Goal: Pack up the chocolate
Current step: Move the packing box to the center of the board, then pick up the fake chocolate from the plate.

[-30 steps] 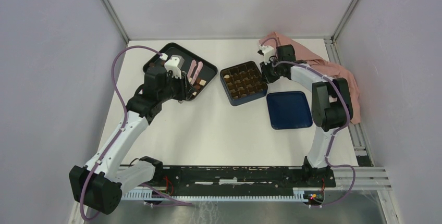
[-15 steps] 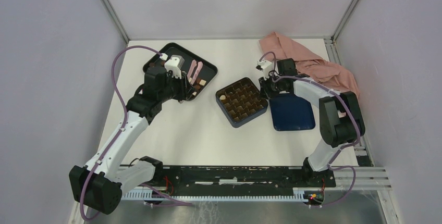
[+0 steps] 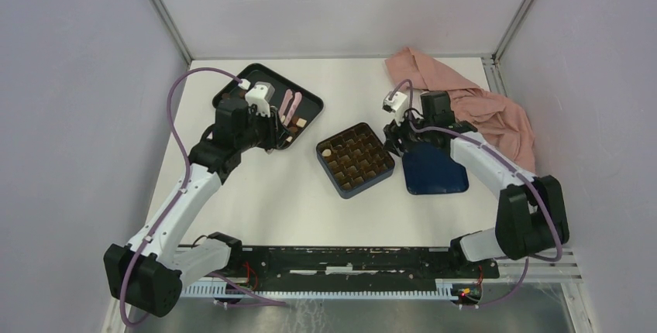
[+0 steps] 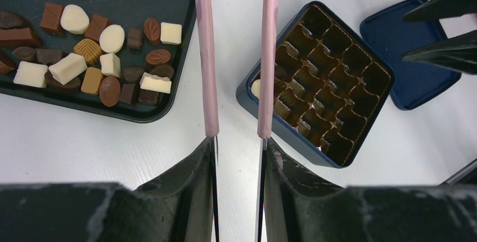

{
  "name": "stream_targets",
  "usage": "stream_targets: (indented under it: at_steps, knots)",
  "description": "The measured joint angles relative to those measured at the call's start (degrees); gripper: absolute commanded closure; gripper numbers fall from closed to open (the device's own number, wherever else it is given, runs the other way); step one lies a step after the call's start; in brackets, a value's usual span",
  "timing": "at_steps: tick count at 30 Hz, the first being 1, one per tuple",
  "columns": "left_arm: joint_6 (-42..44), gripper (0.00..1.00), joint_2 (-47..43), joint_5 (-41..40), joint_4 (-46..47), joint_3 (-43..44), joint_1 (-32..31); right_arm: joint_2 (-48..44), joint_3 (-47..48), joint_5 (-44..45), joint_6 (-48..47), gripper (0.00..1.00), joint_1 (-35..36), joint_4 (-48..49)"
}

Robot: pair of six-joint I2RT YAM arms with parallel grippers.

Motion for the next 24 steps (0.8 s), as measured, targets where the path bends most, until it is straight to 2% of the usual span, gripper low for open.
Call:
stream_targets:
  at_steps: [3,7,14,24]
  knots:
    - [0.81,0.61,0.59,0.52,0.07,0.0,0.35,-5.27,-0.48,-2.19,-3.41,0.38,-0.11,0.31]
    - [0.83,0.61,2.82,1.62,0.33,0.0,1.4,-9.29,-0.55,-9.33,-7.06,0.38,-0.11,0.9]
    - [0.81,0.6,11.5,2.08,-3.74,3.87,4.42,-6.21,5.01,-23.41,-8.55,0.37,-0.04,-1.55]
    - [0.79,0.6,22.73,-0.02,-9.97,11.78,13.99,-5.99,-1.66,-23.37,-10.97,0.38,-0.04,-2.01]
